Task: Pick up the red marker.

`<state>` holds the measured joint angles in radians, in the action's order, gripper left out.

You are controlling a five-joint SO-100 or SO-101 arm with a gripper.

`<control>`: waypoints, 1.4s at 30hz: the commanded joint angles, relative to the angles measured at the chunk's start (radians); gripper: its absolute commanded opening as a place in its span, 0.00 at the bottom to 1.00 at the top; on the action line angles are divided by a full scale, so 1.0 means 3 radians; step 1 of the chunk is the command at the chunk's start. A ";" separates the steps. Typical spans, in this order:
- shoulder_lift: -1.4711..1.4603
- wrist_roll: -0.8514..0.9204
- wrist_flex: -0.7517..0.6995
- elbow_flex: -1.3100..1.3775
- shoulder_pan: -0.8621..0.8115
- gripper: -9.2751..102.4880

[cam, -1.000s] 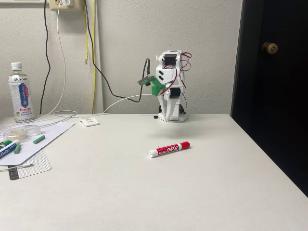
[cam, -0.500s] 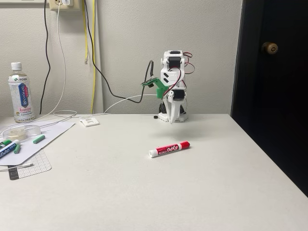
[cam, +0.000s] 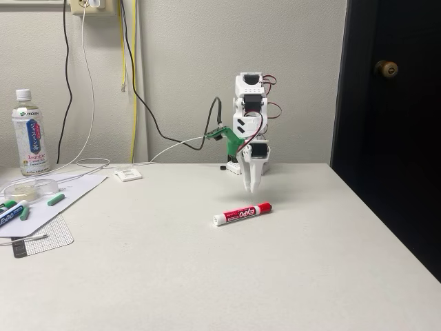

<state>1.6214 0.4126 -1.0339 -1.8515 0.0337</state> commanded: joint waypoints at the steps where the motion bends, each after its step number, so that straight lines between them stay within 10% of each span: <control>1: 0.0010 -0.0026 0.0056 0.0036 0.0026 0.26; 42: -0.0849 0.0174 0.0476 0.0378 -0.0066 0.31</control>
<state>1.3714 0.4571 -0.8989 -1.7748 0.0169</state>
